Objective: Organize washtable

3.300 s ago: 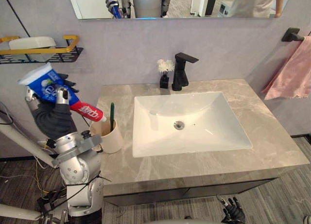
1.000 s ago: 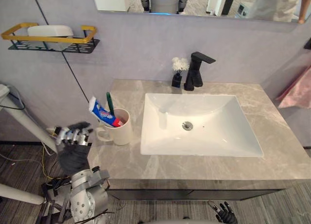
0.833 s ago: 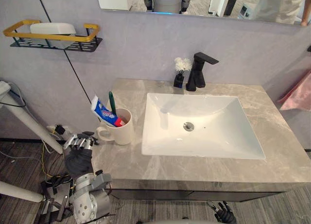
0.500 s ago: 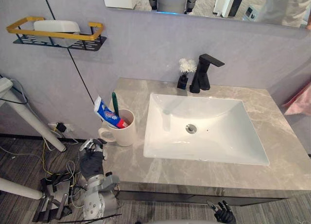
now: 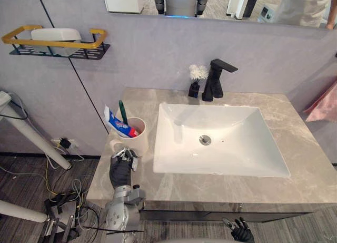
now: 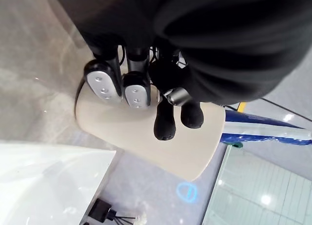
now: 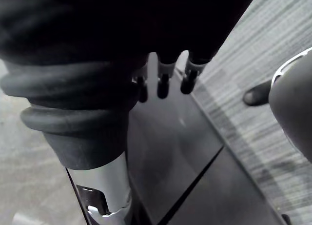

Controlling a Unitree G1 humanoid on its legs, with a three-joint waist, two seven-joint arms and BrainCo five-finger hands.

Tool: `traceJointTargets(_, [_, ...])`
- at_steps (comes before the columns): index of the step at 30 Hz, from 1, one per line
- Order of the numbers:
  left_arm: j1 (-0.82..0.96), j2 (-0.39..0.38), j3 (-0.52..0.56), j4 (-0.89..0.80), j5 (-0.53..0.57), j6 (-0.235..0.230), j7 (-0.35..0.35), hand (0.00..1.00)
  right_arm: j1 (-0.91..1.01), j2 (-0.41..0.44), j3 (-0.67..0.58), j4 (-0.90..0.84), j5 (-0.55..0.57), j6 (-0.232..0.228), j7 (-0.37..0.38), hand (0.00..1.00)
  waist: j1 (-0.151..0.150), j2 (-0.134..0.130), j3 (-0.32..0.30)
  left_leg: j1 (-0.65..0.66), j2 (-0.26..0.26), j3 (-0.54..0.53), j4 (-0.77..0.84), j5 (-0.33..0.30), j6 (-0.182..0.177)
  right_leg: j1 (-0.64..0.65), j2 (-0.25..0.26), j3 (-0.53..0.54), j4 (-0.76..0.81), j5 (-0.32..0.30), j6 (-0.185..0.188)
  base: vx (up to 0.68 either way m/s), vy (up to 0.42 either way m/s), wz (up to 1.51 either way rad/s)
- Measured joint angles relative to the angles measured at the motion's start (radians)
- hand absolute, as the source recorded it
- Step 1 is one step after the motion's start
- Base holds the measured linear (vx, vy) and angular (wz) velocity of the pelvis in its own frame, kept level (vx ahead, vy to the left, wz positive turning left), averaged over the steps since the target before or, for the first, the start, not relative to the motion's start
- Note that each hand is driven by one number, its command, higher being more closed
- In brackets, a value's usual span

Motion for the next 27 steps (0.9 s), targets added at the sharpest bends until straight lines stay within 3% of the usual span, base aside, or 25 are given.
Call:
traceJointTargets(16, [-0.058,0.070,-0.040,0.074,0.018,0.005,-0.018,1.00,-0.035,-0.008,0.013,0.037,-0.010,0.000,-0.016,0.00,-0.006,-0.005,0.005,0.016,-0.002,-0.002,-0.033,0.018,-0.002,-0.002,0.002,-0.001,-0.005,0.002,-0.001,-0.02,-0.011,0.00])
traceJointTargets(20, [-0.068,0.081,-0.020,0.074,0.058,0.006,-0.012,1.00,-0.054,-0.020,0.013,0.047,-0.015,0.000,-0.016,0.00,-0.029,-0.008,0.013,0.016,-0.002,-0.002,-0.035,0.018,-0.002,-0.004,0.002,-0.001,-0.005,0.002,-0.001,0.00,0.000,0.00])
traceJointTargets(27, [-0.122,0.100,0.017,0.092,0.080,0.009,0.004,1.00,-0.065,-0.022,0.009,0.048,-0.016,0.000,-0.015,0.00,-0.039,-0.010,0.031,0.003,-0.001,0.001,-0.035,0.018,-0.001,-0.019,0.004,0.004,-0.005,0.003,-0.002,-0.02,-0.012,-0.01])
